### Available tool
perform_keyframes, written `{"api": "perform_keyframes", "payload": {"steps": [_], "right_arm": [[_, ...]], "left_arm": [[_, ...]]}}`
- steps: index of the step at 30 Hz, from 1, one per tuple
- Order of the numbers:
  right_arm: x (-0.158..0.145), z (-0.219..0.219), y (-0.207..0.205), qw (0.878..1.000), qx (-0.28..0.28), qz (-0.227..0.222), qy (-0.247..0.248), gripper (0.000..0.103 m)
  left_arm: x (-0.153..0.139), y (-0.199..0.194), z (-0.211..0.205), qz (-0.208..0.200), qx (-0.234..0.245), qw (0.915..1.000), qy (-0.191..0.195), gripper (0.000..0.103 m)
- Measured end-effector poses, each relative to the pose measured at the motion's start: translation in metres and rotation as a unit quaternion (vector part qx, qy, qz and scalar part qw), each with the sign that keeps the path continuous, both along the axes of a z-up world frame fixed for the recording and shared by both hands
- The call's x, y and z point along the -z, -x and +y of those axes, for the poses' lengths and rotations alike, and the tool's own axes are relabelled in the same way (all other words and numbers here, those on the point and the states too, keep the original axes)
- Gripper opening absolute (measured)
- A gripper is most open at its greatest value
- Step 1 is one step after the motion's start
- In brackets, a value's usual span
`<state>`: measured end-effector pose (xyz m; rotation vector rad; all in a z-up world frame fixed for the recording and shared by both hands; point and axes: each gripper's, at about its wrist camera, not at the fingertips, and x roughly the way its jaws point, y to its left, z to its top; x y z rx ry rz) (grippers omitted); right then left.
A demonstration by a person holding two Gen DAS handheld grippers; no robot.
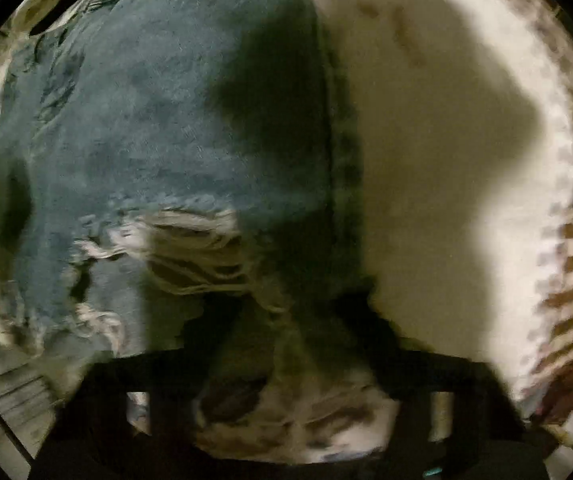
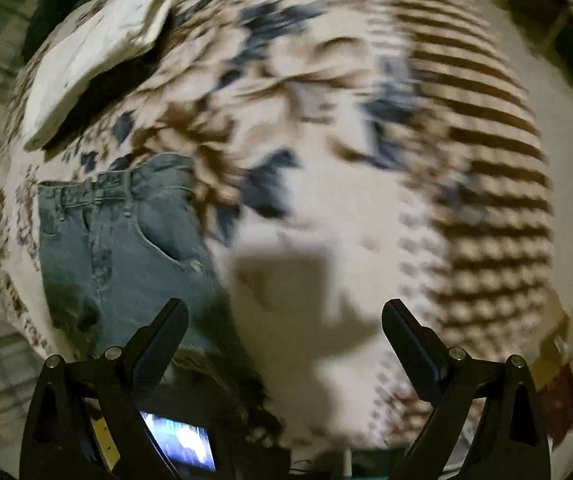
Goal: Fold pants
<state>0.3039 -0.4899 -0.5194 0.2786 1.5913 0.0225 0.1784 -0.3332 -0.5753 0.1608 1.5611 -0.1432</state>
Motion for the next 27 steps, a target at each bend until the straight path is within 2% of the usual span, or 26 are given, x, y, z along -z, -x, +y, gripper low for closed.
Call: {"api": "perform_keyframes", "payload": {"steps": [3, 6, 7, 8, 9, 10, 11, 13, 14, 16, 21, 23, 27], "right_arm": [[0.031, 0.028, -0.024, 0.999, -0.021, 0.011, -0.033, 0.099], [0.066, 0.051, -0.051, 0.997, -0.022, 0.034, -0.065, 0.099], [0.073, 0.056, -0.056, 0.996, -0.022, 0.042, -0.07, 0.095], [0.081, 0.062, -0.062, 0.996, -0.023, 0.048, -0.074, 0.081], [0.088, 0.071, -0.067, 0.996, -0.029, 0.059, -0.068, 0.073], [0.09, 0.076, -0.07, 0.996, -0.036, 0.061, -0.063, 0.058], [0.088, 0.082, -0.071, 0.995, -0.042, 0.059, -0.062, 0.043], [0.082, 0.091, -0.072, 0.995, -0.05, 0.056, -0.064, 0.019], [0.077, 0.095, -0.071, 0.996, -0.05, 0.055, -0.057, 0.015], [0.064, 0.102, -0.07, 0.996, -0.049, 0.052, -0.048, 0.01], [0.016, 0.123, -0.071, 0.997, -0.045, 0.043, -0.041, 0.01], [-0.005, 0.132, -0.073, 0.998, -0.04, 0.039, -0.04, 0.009], [-0.05, 0.178, -0.085, 0.998, -0.041, 0.025, -0.051, 0.009]], "left_arm": [[-0.016, -0.004, 0.014, -0.01, -0.008, 0.9995, 0.029, 0.01], [-0.029, -0.011, 0.038, -0.014, -0.035, 0.9975, 0.06, 0.004], [-0.033, -0.013, 0.045, -0.017, -0.04, 0.9969, 0.065, 0.003], [-0.034, -0.015, 0.051, -0.02, -0.043, 0.9963, 0.072, 0.003], [-0.037, -0.017, 0.058, -0.023, -0.048, 0.9955, 0.078, 0.003], [-0.04, -0.018, 0.067, -0.024, -0.052, 0.9946, 0.086, 0.003], [-0.045, -0.02, 0.075, -0.025, -0.058, 0.9935, 0.095, 0.003], [-0.053, -0.021, 0.091, -0.032, -0.064, 0.9917, 0.106, 0.003], [-0.058, -0.023, 0.098, -0.035, -0.065, 0.9909, 0.112, 0.003], [-0.076, -0.028, 0.121, -0.048, -0.07, 0.9883, 0.127, 0.002], [-0.121, -0.03, 0.177, -0.083, -0.089, 0.9801, 0.157, 0.002], [-0.126, -0.021, 0.172, -0.105, -0.093, 0.9767, 0.162, 0.002], [-0.15, -0.022, 0.216, -0.127, -0.135, 0.9659, 0.181, 0.002]]}}
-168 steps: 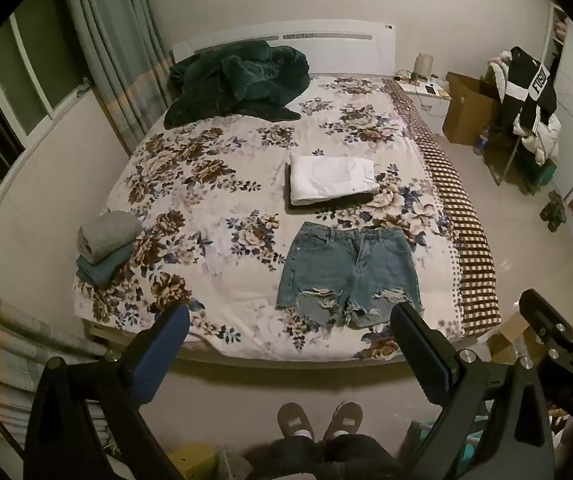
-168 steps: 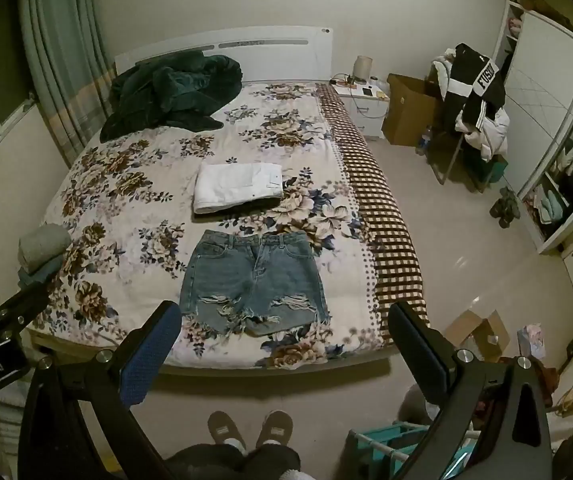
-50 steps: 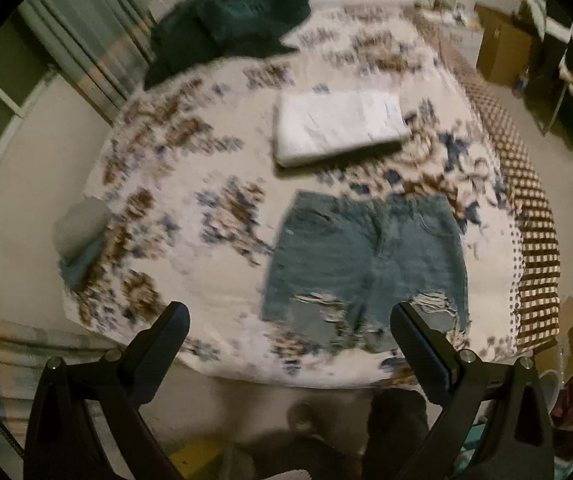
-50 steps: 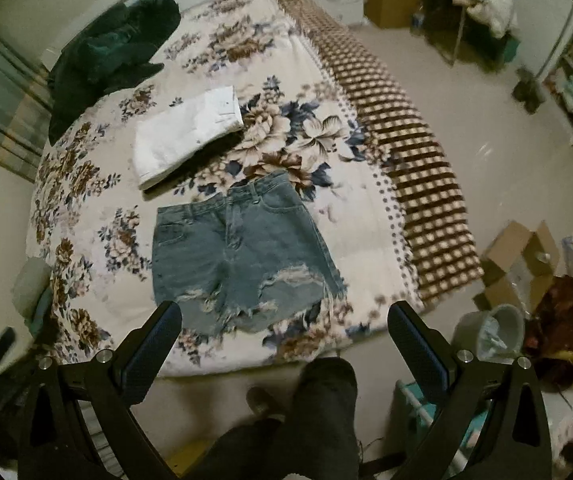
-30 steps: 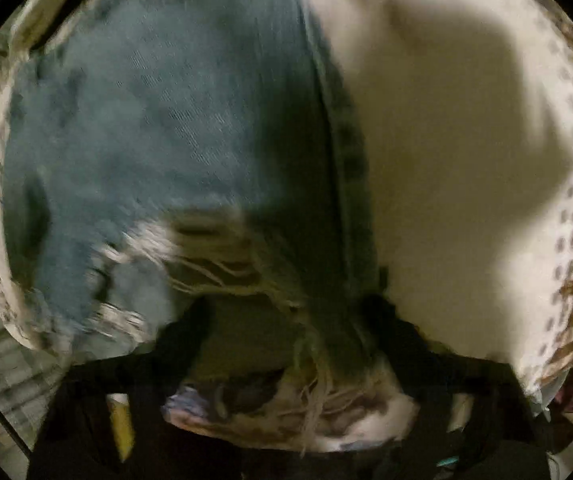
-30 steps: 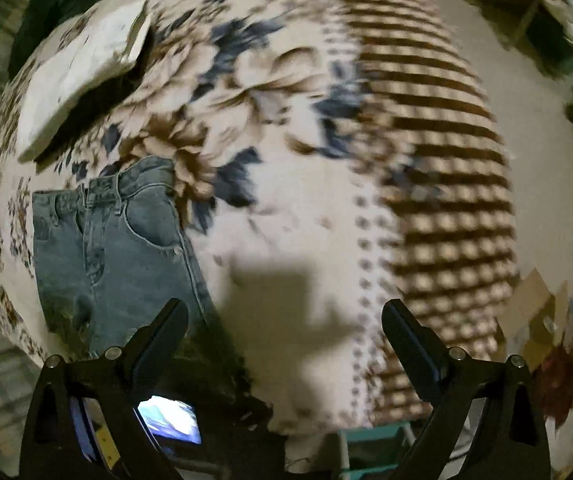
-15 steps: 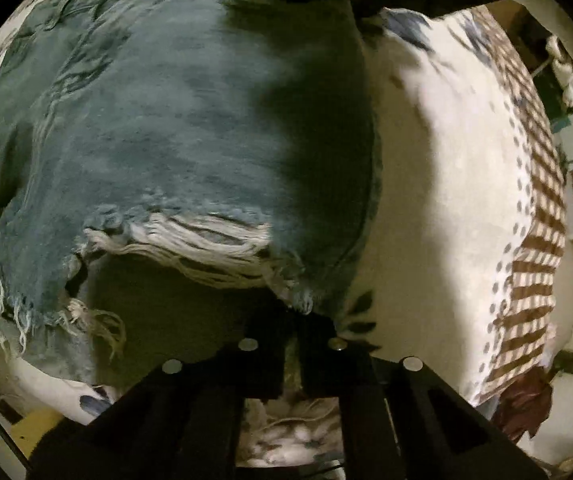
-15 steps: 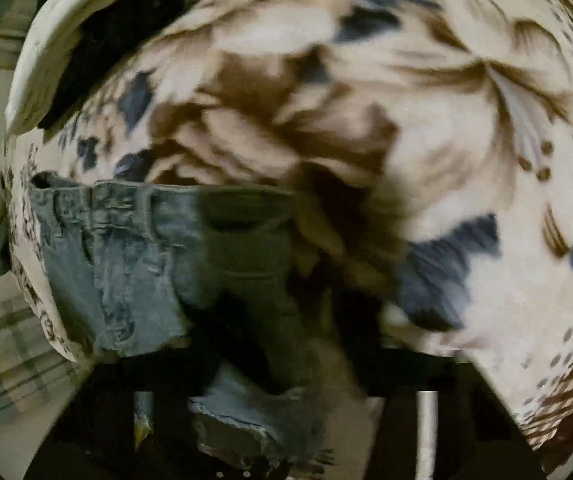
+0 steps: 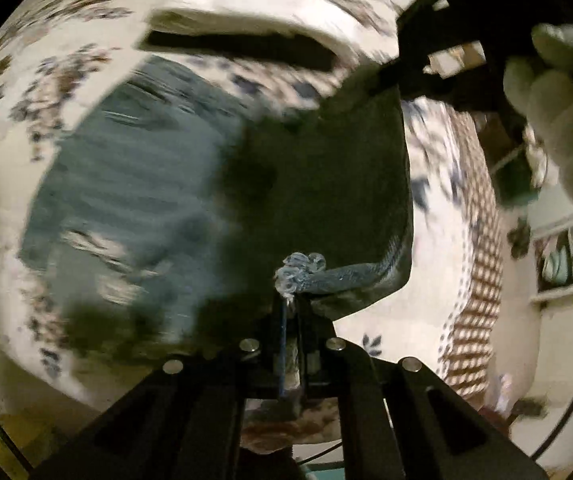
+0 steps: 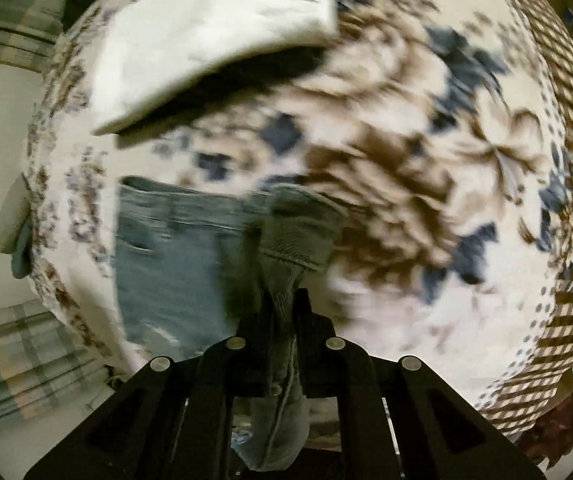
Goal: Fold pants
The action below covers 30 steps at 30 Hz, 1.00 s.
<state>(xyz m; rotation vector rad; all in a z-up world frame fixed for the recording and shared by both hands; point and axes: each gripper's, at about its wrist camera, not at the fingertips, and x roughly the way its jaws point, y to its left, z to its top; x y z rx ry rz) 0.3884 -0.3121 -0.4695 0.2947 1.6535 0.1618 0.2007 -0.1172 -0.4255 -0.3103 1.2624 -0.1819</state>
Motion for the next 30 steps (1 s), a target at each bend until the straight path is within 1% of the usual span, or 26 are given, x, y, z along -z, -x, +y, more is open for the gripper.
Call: {"api": "perform_keyframes", "payload": {"steps": [2, 4, 6, 8, 10, 11, 14, 15, 17, 20, 21, 22, 23, 24, 26, 27, 28, 29, 30], "right_arm": [[-0.011, 0.028, -0.009, 1.0, -0.006, -0.002, -0.004, 0.009], [-0.021, 0.069, -0.018, 1.0, -0.025, -0.009, -0.003, 0.009], [-0.021, 0.116, -0.027, 0.999, -0.045, -0.008, -0.002, 0.009], [-0.015, 0.153, -0.036, 0.998, -0.059, -0.003, 0.003, 0.009], [-0.001, 0.197, -0.044, 0.996, -0.087, -0.001, 0.021, 0.009], [0.007, 0.212, -0.046, 0.995, -0.093, 0.0, 0.029, 0.009], [0.036, 0.264, -0.055, 0.992, -0.114, 0.017, 0.052, 0.009], [0.045, 0.274, -0.056, 0.991, -0.122, 0.02, 0.06, 0.009], [0.064, 0.295, -0.056, 0.987, -0.14, 0.029, 0.074, 0.009], [0.086, 0.322, -0.057, 0.98, -0.164, 0.033, 0.108, 0.01], [0.092, 0.327, -0.058, 0.979, -0.165, 0.033, 0.119, 0.01], [0.098, 0.33, -0.06, 0.978, -0.162, 0.038, 0.123, 0.012], [0.104, 0.331, -0.061, 0.979, -0.157, 0.047, 0.117, 0.019], [0.106, 0.331, -0.062, 0.981, -0.152, 0.052, 0.106, 0.025], [0.102, 0.329, -0.061, 0.986, -0.145, 0.055, 0.064, 0.051], [0.095, 0.327, -0.059, 0.987, -0.148, 0.054, 0.038, 0.056], [0.087, 0.323, -0.056, 0.987, -0.153, 0.051, 0.017, 0.066], [0.076, 0.317, -0.051, 0.986, -0.158, 0.044, -0.014, 0.079], [0.068, 0.311, -0.048, 0.986, -0.162, 0.039, -0.033, 0.087]], "left_arm": [[-0.009, -0.001, 0.022, -0.006, -0.022, 0.9997, 0.004, 0.002], [-0.015, 0.0, 0.057, -0.009, -0.053, 0.9985, 0.004, 0.002], [-0.012, 0.003, 0.09, -0.002, -0.09, 0.9959, 0.006, 0.002], [-0.006, 0.005, 0.116, 0.001, -0.12, 0.9928, -0.003, 0.002], [0.007, 0.008, 0.15, 0.011, -0.157, 0.9874, -0.008, 0.002], [0.014, 0.009, 0.165, 0.016, -0.175, 0.9844, -0.009, 0.002], [0.031, 0.012, 0.19, 0.02, -0.208, 0.9778, -0.018, 0.002], [0.037, 0.013, 0.197, 0.023, -0.217, 0.9756, -0.024, 0.002], [0.052, 0.018, 0.214, 0.031, -0.238, 0.9704, -0.023, 0.002], [0.072, 0.017, 0.227, 0.045, -0.249, 0.9671, -0.028, 0.003], [0.08, 0.017, 0.234, 0.053, -0.26, 0.9637, -0.031, 0.003], [0.083, 0.018, 0.24, 0.056, -0.271, 0.9605, -0.033, 0.003], [0.084, 0.019, 0.25, 0.052, -0.289, 0.9553, -0.033, 0.003], [0.083, 0.021, 0.254, 0.046, -0.299, 0.9527, -0.032, 0.004], [0.075, 0.027, 0.266, 0.03, -0.328, 0.9433, -0.039, 0.004], [0.069, 0.031, 0.269, 0.025, -0.345, 0.937, -0.046, 0.004], [0.066, 0.034, 0.269, 0.025, -0.356, 0.9328, -0.047, 0.005], [0.06, 0.039, 0.266, 0.024, -0.369, 0.9278, -0.047, 0.011], [0.057, 0.043, 0.261, 0.025, -0.38, 0.9235, -0.049, 0.03]]}}
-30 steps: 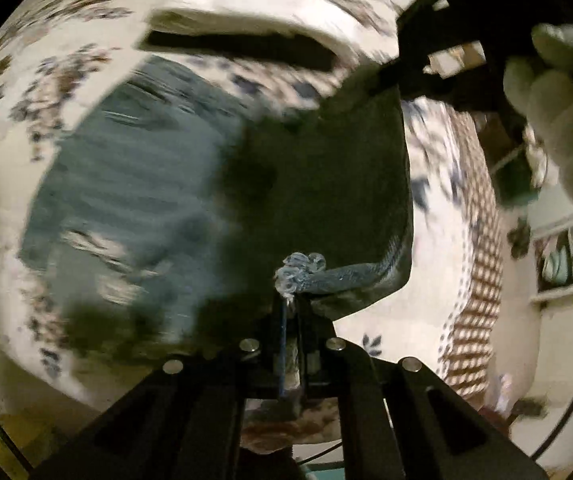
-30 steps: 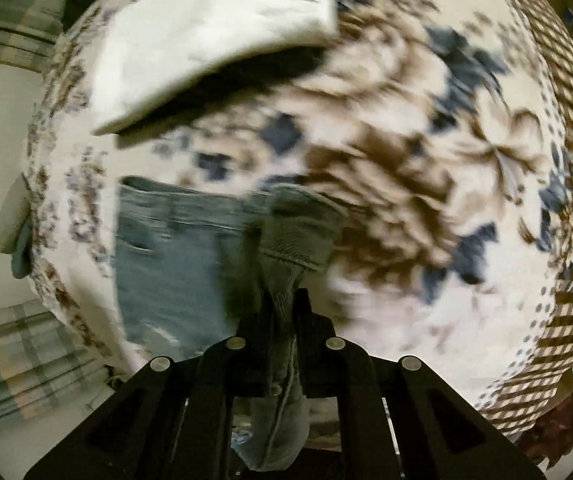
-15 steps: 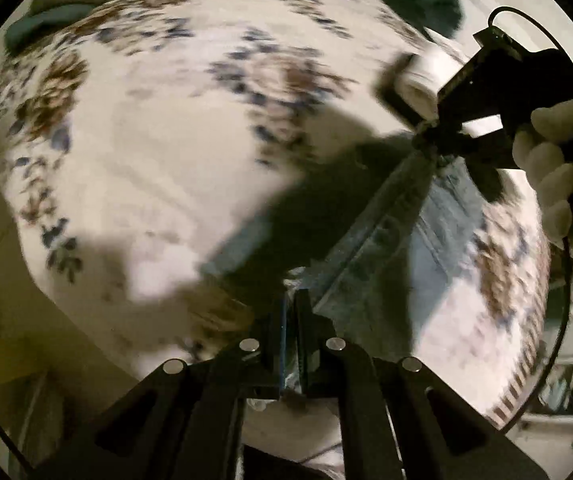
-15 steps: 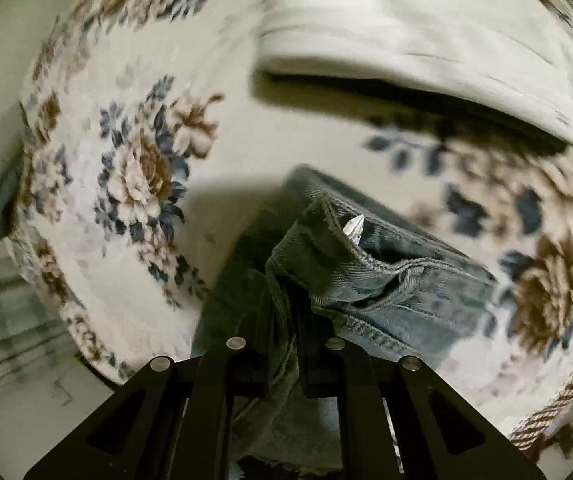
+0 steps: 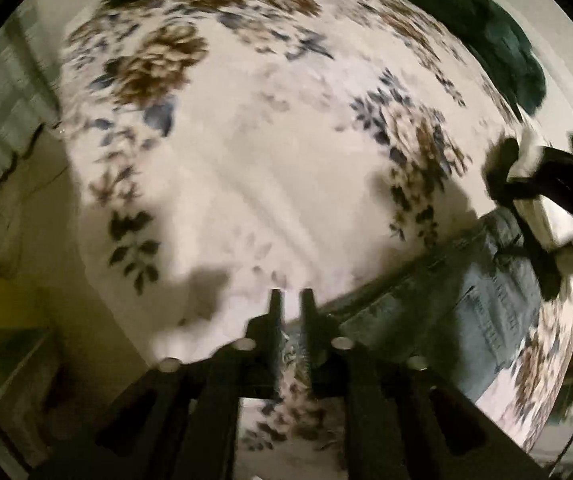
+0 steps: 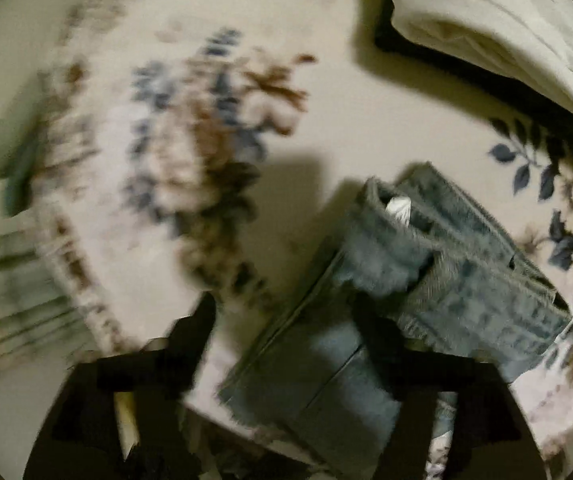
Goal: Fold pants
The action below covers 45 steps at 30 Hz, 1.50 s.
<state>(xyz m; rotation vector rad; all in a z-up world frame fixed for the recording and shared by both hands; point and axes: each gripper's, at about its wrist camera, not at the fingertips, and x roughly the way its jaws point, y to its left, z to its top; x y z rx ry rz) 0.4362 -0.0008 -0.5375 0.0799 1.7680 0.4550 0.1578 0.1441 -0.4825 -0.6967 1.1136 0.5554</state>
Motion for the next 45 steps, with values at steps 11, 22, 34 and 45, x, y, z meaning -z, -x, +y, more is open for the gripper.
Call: {"api": "perform_keyframes", "payload": {"steps": [11, 22, 34, 45], "right_arm": [[-0.022, -0.165, 0.049, 0.998, -0.063, -0.025, -0.015, 0.102], [0.052, -0.219, 0.016, 0.993, 0.006, 0.006, -0.115, 0.1], [0.077, -0.193, -0.006, 0.985, 0.058, -0.004, -0.163, 0.073], [0.038, -0.204, 0.011, 0.976, 0.119, -0.021, -0.181, 0.036]], "left_arm": [[0.053, 0.052, -0.138, -0.042, -0.199, 0.9347, 0.291, 0.077], [0.138, 0.054, -0.192, -0.1, -0.407, 0.8038, 0.423, 0.077], [0.13, 0.057, -0.153, -0.107, -0.477, 0.7917, 0.367, 0.038], [0.064, 0.038, -0.115, -0.126, -0.397, 0.8568, 0.304, 0.017]]}}
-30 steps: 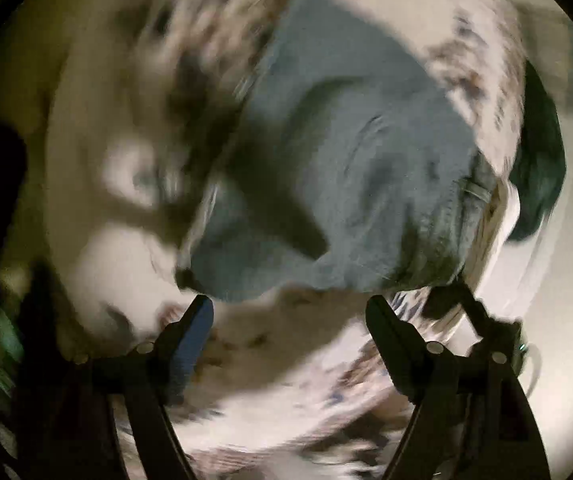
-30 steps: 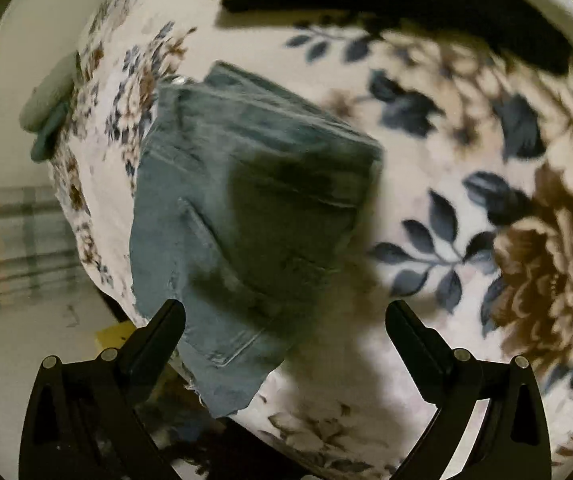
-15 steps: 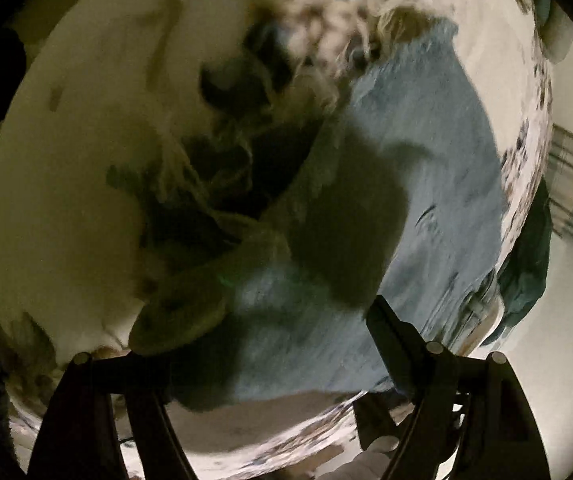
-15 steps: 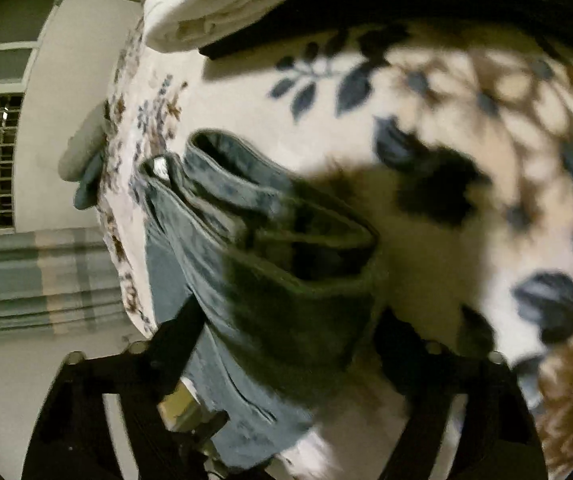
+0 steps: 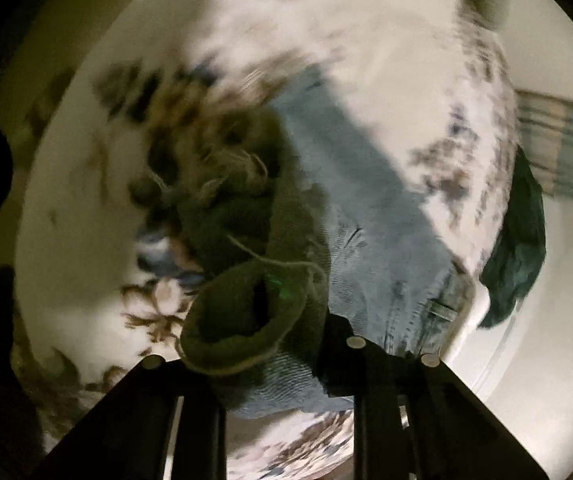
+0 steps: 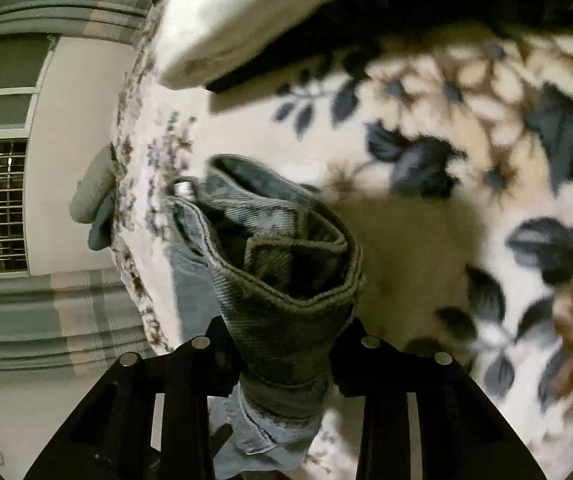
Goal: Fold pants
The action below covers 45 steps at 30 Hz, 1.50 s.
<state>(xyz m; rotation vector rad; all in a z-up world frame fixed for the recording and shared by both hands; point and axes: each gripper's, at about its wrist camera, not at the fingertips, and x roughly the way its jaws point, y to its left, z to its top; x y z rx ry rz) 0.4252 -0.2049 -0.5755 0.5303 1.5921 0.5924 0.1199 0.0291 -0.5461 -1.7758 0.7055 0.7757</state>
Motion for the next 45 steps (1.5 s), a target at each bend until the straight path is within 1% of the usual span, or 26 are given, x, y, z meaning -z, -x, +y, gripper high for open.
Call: {"api": "perform_keyframes", "payload": {"steps": [2, 5, 8, 11, 14, 17, 18, 20, 23, 25, 26, 27, 28, 29, 30, 31, 32, 34, 35, 36, 37, 39, 41, 42, 44, 45], "right_arm": [[-0.019, -0.001, 0.004, 1.0, 0.008, 0.0, -0.004, 0.034], [-0.048, -0.003, 0.011, 1.0, 0.021, 0.006, -0.011, 0.033], [-0.078, -0.003, 0.018, 0.999, 0.031, 0.009, -0.02, 0.032], [-0.113, -0.016, 0.018, 0.998, 0.047, 0.008, -0.028, 0.032], [-0.152, -0.029, 0.011, 0.997, 0.064, -0.001, -0.032, 0.032], [-0.197, -0.049, -0.006, 0.995, 0.093, -0.018, -0.038, 0.032], [-0.213, -0.056, -0.015, 0.993, 0.108, -0.026, -0.041, 0.032], [-0.242, -0.069, -0.036, 0.988, 0.139, -0.042, -0.047, 0.032], [-0.278, -0.092, -0.076, 0.976, 0.198, -0.068, -0.058, 0.032], [-0.298, -0.102, -0.11, 0.966, 0.233, -0.09, -0.06, 0.032], [-0.306, -0.108, -0.127, 0.961, 0.25, -0.106, -0.06, 0.031], [-0.31, -0.113, -0.141, 0.956, 0.262, -0.117, -0.059, 0.031], [-0.312, -0.118, -0.155, 0.951, 0.275, -0.127, -0.058, 0.031], [-0.312, -0.124, -0.166, 0.947, 0.286, -0.136, -0.056, 0.031], [-0.304, -0.133, -0.177, 0.94, 0.305, -0.144, -0.055, 0.031], [-0.296, -0.138, -0.183, 0.937, 0.314, -0.146, -0.054, 0.031], [-0.283, -0.144, -0.189, 0.934, 0.323, -0.147, -0.049, 0.031], [-0.236, -0.155, -0.19, 0.927, 0.348, -0.135, -0.042, 0.031], [-0.21, -0.16, -0.189, 0.926, 0.357, -0.122, -0.035, 0.031], [-0.184, -0.163, -0.187, 0.925, 0.363, -0.108, -0.026, 0.031], [-0.164, -0.165, -0.183, 0.925, 0.366, -0.097, -0.021, 0.031], [-0.12, -0.166, -0.169, 0.927, 0.369, -0.067, -0.006, 0.031], [-0.094, -0.167, -0.156, 0.925, 0.376, -0.056, -0.012, 0.031], [-0.088, -0.167, -0.149, 0.924, 0.379, -0.055, -0.019, 0.031], [-0.084, -0.165, -0.141, 0.922, 0.382, -0.058, -0.023, 0.031], [-0.085, -0.164, -0.139, 0.922, 0.383, -0.06, -0.023, 0.031]], "left_arm": [[-0.023, -0.007, 0.011, -0.002, 0.025, 0.9994, -0.024, 0.016], [-0.065, -0.021, 0.027, 0.001, 0.068, 0.9958, -0.062, 0.016], [-0.108, -0.036, 0.036, 0.008, 0.108, 0.9902, -0.089, 0.016], [-0.14, -0.044, 0.038, 0.007, 0.145, 0.9834, -0.108, 0.016], [-0.174, -0.073, 0.041, -0.001, 0.183, 0.975, -0.125, 0.016], [-0.207, -0.119, 0.043, -0.027, 0.22, 0.9653, -0.139, 0.016], [-0.221, -0.143, 0.044, -0.042, 0.235, 0.9604, -0.144, 0.016], [-0.237, -0.182, 0.044, -0.067, 0.257, 0.9527, -0.148, 0.016], [-0.26, -0.258, 0.041, -0.109, 0.296, 0.9357, -0.158, 0.016], [-0.272, -0.316, 0.038, -0.136, 0.327, 0.9189, -0.173, 0.016], [-0.275, -0.339, 0.036, -0.146, 0.339, 0.9116, -0.18, 0.016], [-0.274, -0.372, 0.032, -0.157, 0.359, 0.9003, -0.19, 0.016], [-0.271, -0.393, 0.028, -0.163, 0.371, 0.8935, -0.194, 0.016], [-0.264, -0.412, 0.025, -0.171, 0.384, 0.8865, -0.194, 0.016], [-0.25, -0.438, 0.019, -0.172, 0.405, 0.8763, -0.196, 0.016], [-0.236, -0.452, 0.015, -0.173, 0.42, 0.8693, -0.196, 0.016], [-0.212, -0.47, 0.01, -0.168, 0.441, 0.8598, -0.194, 0.016], [-0.172, -0.486, 0.002, -0.149, 0.474, 0.8466, -0.192, 0.016], [-0.147, -0.49, 0.0, -0.136, 0.488, 0.8413, -0.187, 0.016], [-0.116, -0.49, -0.002, -0.114, 0.507, 0.8352, -0.18, 0.016], [-0.092, -0.489, -0.002, -0.1, 0.518, 0.832, -0.171, 0.016], [-0.058, -0.48, 0.002, -0.076, 0.535, 0.8264, -0.159, 0.016], [-0.043, -0.467, 0.004, -0.077, 0.543, 0.8213, -0.157, 0.017], [-0.041, -0.46, 0.005, -0.081, 0.549, 0.8162, -0.16, 0.017], [-0.042, -0.453, 0.005, -0.086, 0.558, 0.8083, -0.166, 0.018], [-0.044, -0.451, 0.005, -0.087, 0.562, 0.806, -0.164, 0.018]]}}
